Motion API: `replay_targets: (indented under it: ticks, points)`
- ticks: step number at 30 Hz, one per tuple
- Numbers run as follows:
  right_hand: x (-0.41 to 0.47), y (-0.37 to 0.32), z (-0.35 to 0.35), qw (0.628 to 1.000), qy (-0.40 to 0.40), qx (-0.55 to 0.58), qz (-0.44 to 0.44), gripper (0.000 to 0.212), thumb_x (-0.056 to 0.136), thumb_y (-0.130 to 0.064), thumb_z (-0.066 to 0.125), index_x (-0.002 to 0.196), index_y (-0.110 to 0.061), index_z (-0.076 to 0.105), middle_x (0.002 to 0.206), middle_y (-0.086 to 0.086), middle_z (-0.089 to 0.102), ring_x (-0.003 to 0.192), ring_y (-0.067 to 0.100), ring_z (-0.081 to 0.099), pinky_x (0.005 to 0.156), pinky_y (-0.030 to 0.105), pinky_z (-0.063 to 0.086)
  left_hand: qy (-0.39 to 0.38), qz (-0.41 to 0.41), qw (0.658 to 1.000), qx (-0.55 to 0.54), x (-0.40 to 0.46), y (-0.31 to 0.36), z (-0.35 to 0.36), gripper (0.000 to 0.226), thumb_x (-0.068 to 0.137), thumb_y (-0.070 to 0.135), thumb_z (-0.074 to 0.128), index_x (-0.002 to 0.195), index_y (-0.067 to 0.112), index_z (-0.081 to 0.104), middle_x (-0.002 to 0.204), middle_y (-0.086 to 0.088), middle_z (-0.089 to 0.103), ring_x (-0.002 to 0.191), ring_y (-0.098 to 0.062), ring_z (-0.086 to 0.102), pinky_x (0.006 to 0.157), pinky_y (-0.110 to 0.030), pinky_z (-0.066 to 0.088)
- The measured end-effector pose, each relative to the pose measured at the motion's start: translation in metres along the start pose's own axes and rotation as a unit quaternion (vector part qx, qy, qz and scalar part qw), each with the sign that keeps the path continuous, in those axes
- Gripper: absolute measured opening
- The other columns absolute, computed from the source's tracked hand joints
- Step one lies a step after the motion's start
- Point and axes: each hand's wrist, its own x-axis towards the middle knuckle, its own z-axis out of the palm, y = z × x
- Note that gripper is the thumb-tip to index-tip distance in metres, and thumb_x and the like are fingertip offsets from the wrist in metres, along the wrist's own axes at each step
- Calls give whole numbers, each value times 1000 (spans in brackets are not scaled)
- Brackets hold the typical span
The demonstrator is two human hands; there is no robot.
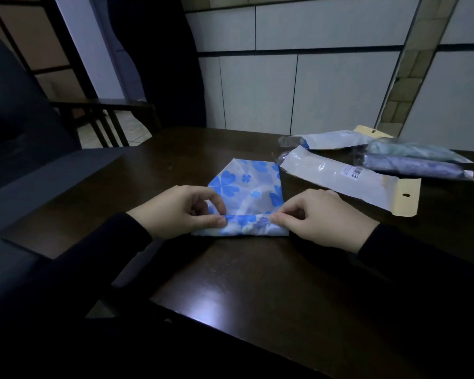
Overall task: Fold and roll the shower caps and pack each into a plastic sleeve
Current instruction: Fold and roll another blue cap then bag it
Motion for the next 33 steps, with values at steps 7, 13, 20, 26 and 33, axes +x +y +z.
replay_targets:
  ticks: [7, 13, 20, 26, 33]
  points:
    - [-4, 4, 12, 981, 147, -74, -99, 20, 88, -52, 53, 91, -41, 70, 92, -20, 60, 86, 7, 51, 74, 29, 20, 87, 112, 984, 106, -2, -2, 9, 7, 81, 33, 76, 82, 29, 72, 83, 9, 56, 73, -4, 54, 64, -7, 37]
    - [-11, -3, 10, 981, 93, -131, -112, 49, 84, -69, 31, 100, -42, 69, 83, -20, 56, 79, 6, 44, 72, 29, 17, 50, 161, 980, 107, -7, -4, 7, 35, 86, 50, 56, 95, 24, 77, 93, 13, 65, 81, 1, 61, 72, -9, 43]
    - [-9, -2, 7, 985, 77, -126, -86, 45, 81, -71, 42, 105, -45, 69, 82, -21, 55, 81, 2, 41, 72, 28, 15, 42, 145, 985, 82, -3, -5, 3, 41, 75, 59, 65, 92, 24, 79, 80, 11, 63, 70, -7, 61, 62, -17, 44]
    - [-12, -4, 4, 979, 93, -133, -124, 42, 92, -60, 35, 93, -40, 72, 68, -16, 60, 73, 5, 47, 73, 28, 19, 5, 107, 992, 66, -5, 1, -4, 31, 79, 58, 63, 82, 30, 77, 77, 13, 67, 70, -4, 62, 62, -16, 44]
    - [-8, -6, 0, 998, 12, 50, 29, 32, 85, -60, 54, 76, -36, 74, 66, -17, 66, 70, 5, 58, 84, 29, 37, -16, -10, 999, 30, -1, 4, -2, 27, 79, 48, 66, 82, 24, 77, 61, 21, 63, 58, 5, 53, 57, -11, 39]
